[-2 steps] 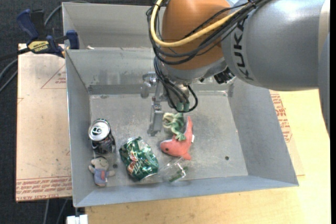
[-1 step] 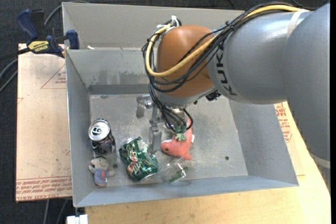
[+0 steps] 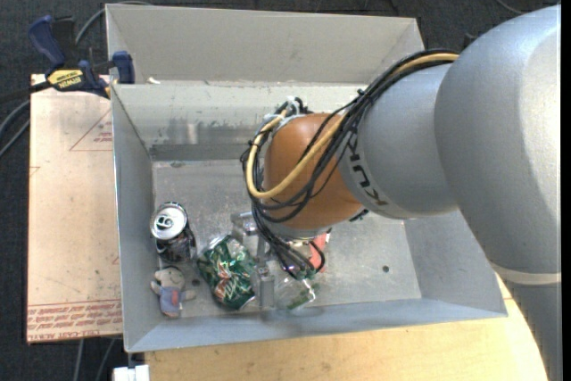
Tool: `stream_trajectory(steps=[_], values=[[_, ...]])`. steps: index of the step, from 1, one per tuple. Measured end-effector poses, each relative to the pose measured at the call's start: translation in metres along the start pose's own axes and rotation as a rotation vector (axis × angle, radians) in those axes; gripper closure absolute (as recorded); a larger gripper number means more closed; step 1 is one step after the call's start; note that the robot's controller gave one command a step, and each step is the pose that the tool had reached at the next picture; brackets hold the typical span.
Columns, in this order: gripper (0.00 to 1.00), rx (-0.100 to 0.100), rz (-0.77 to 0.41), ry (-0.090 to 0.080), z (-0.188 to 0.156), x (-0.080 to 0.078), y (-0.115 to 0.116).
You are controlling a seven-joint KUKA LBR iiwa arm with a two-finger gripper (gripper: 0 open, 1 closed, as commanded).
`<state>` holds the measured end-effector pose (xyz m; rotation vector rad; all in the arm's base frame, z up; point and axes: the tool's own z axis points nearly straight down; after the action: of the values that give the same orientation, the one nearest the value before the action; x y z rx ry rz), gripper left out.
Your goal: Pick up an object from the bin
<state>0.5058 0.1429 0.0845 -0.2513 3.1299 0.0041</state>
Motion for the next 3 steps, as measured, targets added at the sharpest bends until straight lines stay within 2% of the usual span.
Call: stream_trajectory(steps=[1, 2, 3], values=[[0.00, 0.004, -0.233, -0.003, 0.005, -0.009, -0.001], [0.00, 0.007, -0.424, -0.006, 0.004, -0.009, 0.028], [0.00, 0.013, -0.395, -0.011, 0.004, -0.002, 0.064]])
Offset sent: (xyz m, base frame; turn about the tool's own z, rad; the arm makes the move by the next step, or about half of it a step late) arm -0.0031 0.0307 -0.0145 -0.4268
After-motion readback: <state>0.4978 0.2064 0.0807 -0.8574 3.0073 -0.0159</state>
